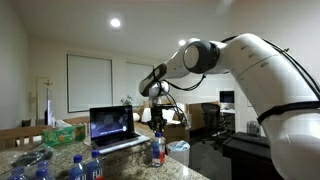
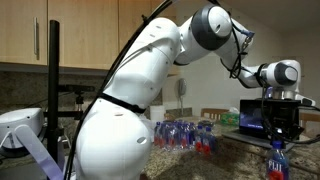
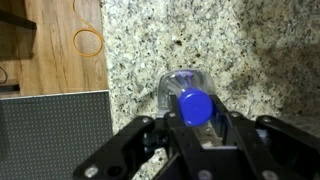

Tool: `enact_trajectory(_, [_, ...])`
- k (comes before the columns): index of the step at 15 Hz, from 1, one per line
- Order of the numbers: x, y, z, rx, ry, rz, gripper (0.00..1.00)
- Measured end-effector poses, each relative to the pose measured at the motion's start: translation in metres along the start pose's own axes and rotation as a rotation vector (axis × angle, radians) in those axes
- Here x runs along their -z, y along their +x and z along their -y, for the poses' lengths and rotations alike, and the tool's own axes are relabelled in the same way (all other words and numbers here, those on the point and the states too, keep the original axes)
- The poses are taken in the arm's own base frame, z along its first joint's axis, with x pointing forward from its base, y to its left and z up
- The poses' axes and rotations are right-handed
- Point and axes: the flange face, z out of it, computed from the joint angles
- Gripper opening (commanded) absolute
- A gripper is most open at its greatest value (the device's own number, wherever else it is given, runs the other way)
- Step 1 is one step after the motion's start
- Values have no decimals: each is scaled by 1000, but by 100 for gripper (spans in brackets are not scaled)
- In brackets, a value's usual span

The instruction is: Move the three bottles to the right, one at a time

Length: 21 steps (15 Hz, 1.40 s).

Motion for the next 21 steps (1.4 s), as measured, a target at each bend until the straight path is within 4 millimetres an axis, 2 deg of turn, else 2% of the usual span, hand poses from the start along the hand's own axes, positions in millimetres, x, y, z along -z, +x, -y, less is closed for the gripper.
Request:
enact_trajectory(2, [0,0,1,-19,1,0,14])
enact_trajectory(3, [0,0,2,-27,1,0,18])
enact_trajectory(4, [0,0,2,-33,1,0,47])
enact_trajectory(5, [0,0,2,-39,1,0,59])
enact_trajectory(11, [1,0,3,-53,1,-2,97])
enact_trajectory(13, [1,0,4,-53,1,-2,100])
enact_trajectory(17, [5,-1,7,-42,3,-4,100])
enact_trajectory(21, [20,-6,25,-8,4,-22,100])
